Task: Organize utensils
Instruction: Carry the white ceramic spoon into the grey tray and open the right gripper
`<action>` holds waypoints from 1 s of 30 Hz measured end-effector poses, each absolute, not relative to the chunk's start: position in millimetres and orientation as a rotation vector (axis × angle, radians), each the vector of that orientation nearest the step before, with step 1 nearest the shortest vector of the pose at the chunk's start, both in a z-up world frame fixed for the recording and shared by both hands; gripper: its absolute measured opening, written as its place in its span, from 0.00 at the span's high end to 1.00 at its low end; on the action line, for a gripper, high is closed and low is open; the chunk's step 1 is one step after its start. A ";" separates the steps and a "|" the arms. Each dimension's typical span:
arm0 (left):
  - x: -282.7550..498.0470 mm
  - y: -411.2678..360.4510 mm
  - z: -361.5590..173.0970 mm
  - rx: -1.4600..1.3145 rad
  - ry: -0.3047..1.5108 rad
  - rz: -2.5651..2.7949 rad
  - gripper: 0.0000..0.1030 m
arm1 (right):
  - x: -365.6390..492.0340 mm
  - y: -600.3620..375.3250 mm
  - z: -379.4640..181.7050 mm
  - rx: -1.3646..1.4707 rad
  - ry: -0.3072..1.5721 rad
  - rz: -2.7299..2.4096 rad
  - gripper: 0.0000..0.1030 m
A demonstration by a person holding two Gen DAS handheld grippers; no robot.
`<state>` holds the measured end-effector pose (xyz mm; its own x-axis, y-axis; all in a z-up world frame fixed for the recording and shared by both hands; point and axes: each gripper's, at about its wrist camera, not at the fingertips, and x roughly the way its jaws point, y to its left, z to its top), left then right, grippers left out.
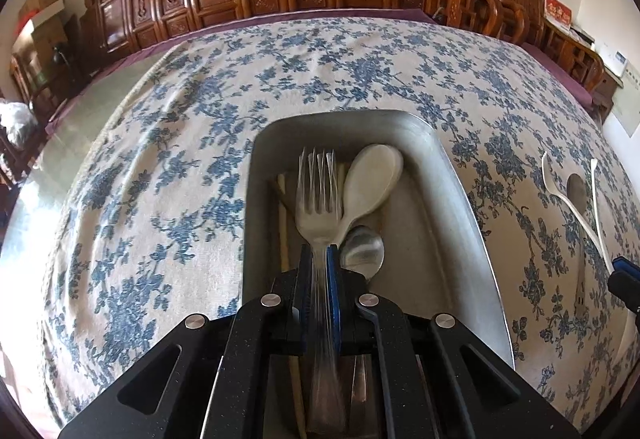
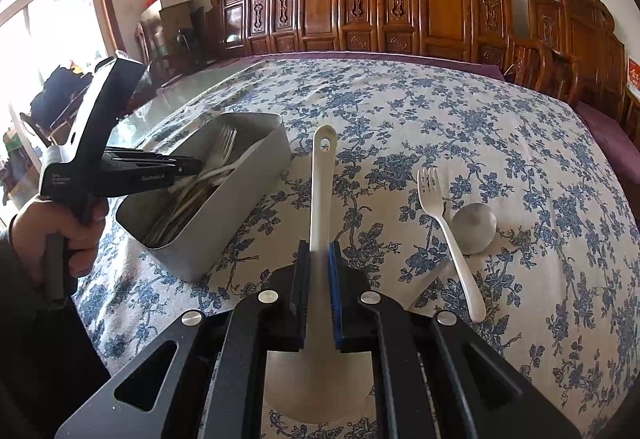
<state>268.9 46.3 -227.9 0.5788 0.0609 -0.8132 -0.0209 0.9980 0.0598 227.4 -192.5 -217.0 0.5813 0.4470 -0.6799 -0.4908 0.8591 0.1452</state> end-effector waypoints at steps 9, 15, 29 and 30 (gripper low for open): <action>245.4 42.5 -210.6 0.044 0.912 0.019 0.94 | 223.9 -192.0 -214.1 -0.052 0.774 0.545 0.89; 235.5 47.9 -191.5 0.033 0.864 0.005 0.94 | 220.0 -189.1 -201.5 -0.018 0.768 0.551 0.89; 233.4 80.7 -168.9 -0.006 0.804 0.000 0.93 | 239.0 -108.1 -170.1 0.028 0.752 0.652 0.89; 233.6 85.1 -168.0 -0.007 0.802 0.006 0.93 | 241.2 -101.3 -169.0 0.027 0.753 0.658 0.89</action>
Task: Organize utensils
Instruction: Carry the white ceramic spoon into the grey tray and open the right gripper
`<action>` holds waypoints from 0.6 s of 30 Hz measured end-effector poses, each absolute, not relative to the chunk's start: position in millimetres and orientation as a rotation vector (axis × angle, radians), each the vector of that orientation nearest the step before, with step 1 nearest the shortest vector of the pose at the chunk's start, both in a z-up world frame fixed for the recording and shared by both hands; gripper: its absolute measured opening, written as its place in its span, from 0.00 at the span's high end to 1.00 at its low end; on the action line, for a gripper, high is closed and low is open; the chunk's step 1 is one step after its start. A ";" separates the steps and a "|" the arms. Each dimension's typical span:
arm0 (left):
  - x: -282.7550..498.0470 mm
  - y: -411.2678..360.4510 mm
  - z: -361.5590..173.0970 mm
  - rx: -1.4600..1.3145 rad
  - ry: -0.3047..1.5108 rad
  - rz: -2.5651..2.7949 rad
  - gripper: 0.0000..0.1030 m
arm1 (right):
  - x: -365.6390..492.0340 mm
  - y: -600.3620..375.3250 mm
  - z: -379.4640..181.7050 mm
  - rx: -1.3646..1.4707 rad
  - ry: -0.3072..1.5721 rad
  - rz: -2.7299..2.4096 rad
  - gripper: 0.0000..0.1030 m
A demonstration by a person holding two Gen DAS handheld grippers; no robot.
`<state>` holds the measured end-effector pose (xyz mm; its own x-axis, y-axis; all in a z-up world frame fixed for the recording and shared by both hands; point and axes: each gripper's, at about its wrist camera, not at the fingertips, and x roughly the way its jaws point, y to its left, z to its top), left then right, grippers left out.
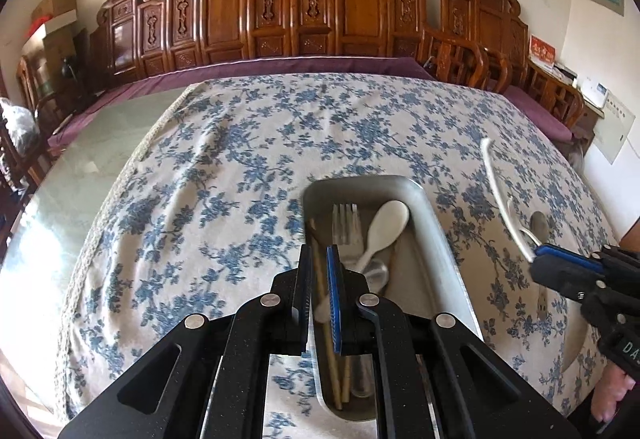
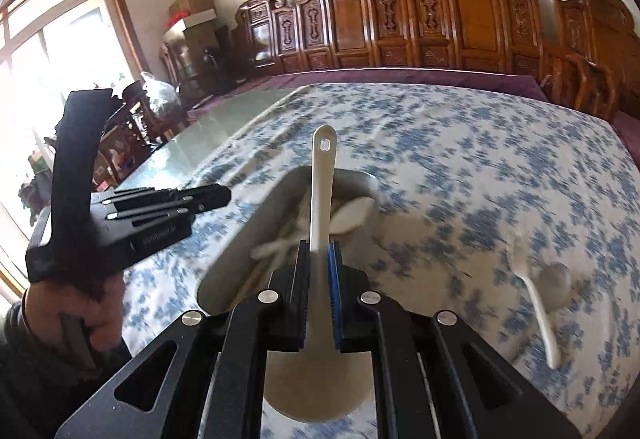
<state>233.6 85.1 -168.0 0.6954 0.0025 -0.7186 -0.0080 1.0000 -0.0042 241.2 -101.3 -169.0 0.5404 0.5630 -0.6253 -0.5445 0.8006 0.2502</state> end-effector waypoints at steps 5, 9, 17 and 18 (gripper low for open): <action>234.3 104.0 -165.9 -0.030 0.799 0.027 0.93 | 255.3 -67.2 -169.1 0.039 0.771 0.682 0.89; 235.7 118.1 -163.8 -0.054 0.795 0.046 0.93 | 265.6 -49.2 -172.1 0.057 0.793 0.689 0.89; 235.8 127.4 -162.3 -0.072 0.789 0.061 0.93 | 286.3 -25.8 -198.1 0.067 0.874 0.662 0.89; 235.8 127.1 -162.5 -0.072 0.788 0.060 0.93 | 287.6 -24.7 -202.3 0.063 0.881 0.658 0.89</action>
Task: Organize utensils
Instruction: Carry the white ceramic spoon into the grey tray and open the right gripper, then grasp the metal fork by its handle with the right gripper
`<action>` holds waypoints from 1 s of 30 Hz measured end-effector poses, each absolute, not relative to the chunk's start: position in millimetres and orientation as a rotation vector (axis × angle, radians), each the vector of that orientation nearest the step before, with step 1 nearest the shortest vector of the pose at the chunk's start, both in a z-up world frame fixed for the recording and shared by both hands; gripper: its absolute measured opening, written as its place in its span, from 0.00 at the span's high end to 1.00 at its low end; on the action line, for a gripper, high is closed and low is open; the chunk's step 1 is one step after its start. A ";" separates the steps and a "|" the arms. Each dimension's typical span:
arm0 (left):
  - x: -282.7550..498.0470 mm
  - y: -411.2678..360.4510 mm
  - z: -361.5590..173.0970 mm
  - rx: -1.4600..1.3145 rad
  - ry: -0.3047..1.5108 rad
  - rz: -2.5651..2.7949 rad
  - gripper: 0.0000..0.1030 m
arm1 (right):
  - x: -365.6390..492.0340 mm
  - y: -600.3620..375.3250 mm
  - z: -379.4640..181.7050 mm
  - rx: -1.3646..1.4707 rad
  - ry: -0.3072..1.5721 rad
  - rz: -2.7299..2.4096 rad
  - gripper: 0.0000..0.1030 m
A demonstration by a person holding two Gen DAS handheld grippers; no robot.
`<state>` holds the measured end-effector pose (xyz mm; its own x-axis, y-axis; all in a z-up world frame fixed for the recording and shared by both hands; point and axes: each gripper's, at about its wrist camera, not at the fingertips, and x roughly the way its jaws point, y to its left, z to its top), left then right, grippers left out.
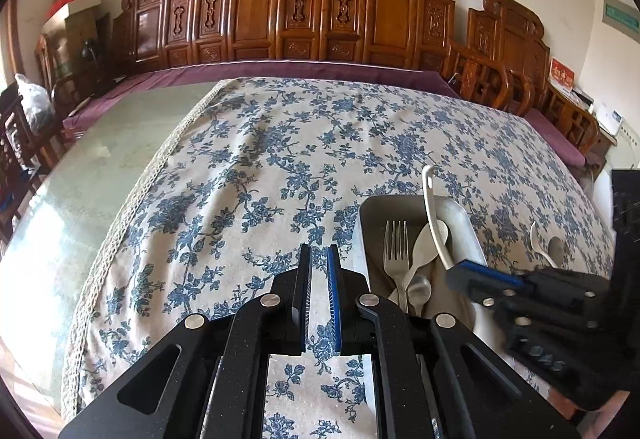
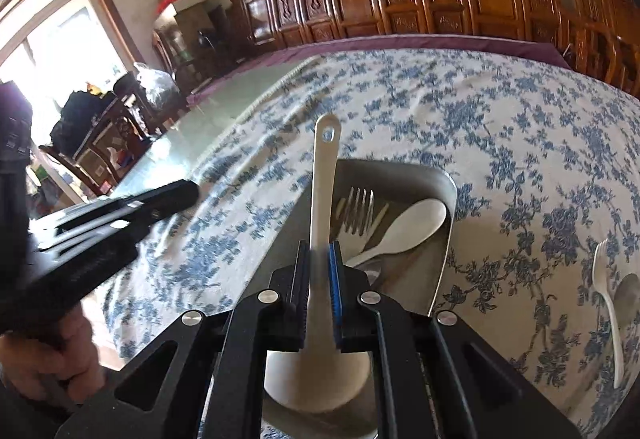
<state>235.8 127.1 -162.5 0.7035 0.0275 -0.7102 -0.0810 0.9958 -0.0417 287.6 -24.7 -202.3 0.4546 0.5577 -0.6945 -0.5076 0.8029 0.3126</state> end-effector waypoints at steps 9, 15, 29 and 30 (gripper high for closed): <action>236.6 122.6 -162.4 -0.057 0.792 0.058 0.93 | 290.0 -22.0 -218.4 0.019 0.903 0.651 0.89; 236.5 112.7 -163.1 -0.055 0.794 0.037 0.93 | 276.5 -43.2 -197.9 -0.015 0.820 0.656 0.89; 239.1 50.7 -163.3 -0.027 0.775 -0.060 0.43 | 272.0 -183.4 -191.9 -0.134 0.754 0.449 0.89; 238.9 46.2 -163.2 -0.029 0.771 -0.067 0.41 | 276.2 -194.6 -195.0 -0.137 0.757 0.425 0.89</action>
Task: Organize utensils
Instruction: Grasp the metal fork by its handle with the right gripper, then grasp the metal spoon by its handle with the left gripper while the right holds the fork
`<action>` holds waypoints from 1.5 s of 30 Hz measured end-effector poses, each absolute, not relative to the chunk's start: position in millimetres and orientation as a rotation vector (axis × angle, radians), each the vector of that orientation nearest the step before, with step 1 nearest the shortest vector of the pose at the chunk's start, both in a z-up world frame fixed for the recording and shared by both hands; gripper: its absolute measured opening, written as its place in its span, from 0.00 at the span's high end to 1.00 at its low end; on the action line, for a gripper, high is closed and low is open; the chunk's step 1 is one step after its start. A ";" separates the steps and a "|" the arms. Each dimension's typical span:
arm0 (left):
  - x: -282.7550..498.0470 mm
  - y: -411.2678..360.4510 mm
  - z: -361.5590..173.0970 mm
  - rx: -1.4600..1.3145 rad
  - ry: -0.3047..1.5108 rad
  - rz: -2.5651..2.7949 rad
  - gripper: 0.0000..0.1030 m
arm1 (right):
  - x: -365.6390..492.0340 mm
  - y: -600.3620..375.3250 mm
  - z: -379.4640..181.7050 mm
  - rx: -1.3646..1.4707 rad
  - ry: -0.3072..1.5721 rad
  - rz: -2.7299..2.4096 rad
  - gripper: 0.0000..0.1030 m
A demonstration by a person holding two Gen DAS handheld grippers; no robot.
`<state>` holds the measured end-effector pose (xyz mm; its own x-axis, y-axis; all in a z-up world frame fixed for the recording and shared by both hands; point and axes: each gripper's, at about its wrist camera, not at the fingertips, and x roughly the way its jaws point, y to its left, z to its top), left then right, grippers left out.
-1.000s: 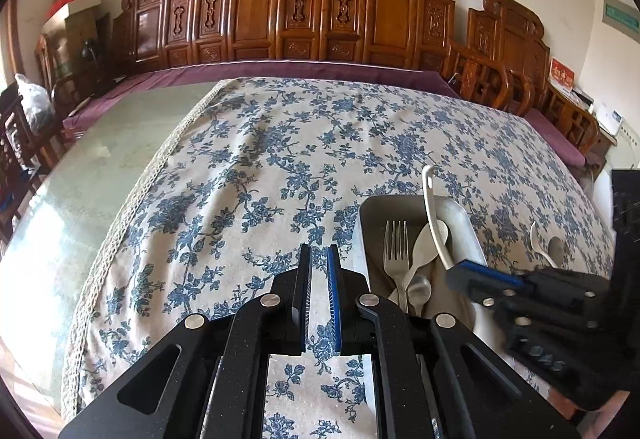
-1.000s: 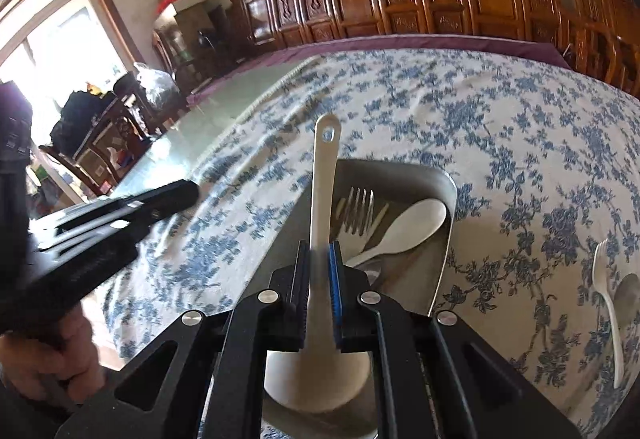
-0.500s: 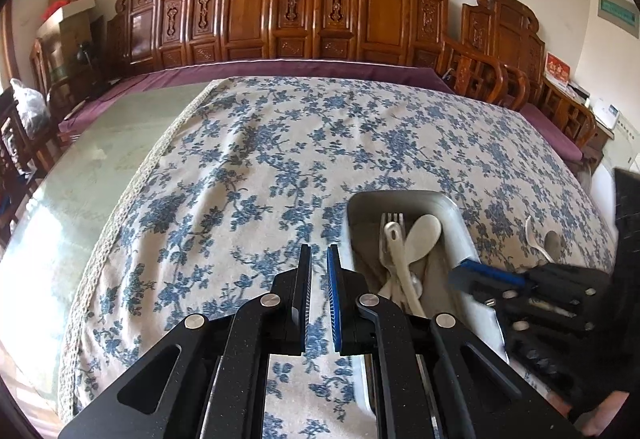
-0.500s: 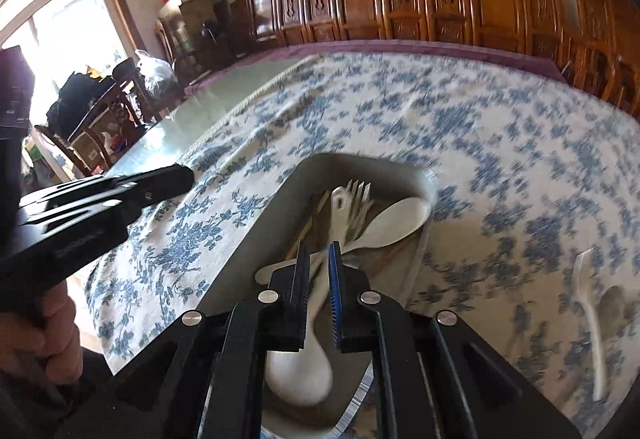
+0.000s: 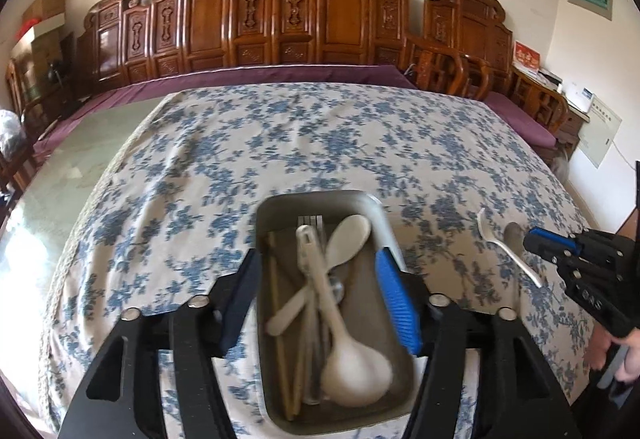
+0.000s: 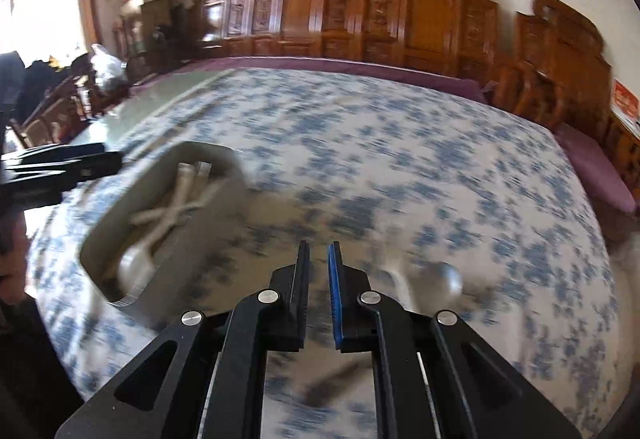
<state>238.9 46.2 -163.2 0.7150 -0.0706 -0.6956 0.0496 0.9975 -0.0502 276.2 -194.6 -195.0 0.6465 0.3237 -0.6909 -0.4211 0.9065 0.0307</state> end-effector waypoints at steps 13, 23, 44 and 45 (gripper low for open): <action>237.8 -2.7 -178.2 0.022 0.813 -0.139 0.40 | 309.5 -245.8 -241.5 -0.059 0.812 0.326 0.74; 235.6 -21.5 -186.4 0.056 0.831 -0.170 0.40 | 313.8 -230.6 -256.9 -0.144 0.845 0.358 0.74; 231.9 -40.4 -191.7 0.090 0.841 -0.195 0.40 | 317.5 -217.3 -269.8 -0.165 0.911 0.391 0.92; 231.2 -41.5 -191.8 0.092 0.840 -0.197 0.40 | 316.4 -216.4 -269.3 -0.169 0.912 0.399 0.92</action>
<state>231.2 -41.5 -191.8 0.6502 -0.1372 -0.7473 0.2099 0.9777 0.0031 316.4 -216.4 -269.3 0.5449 0.2641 -0.7958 -0.4057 0.9137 0.0255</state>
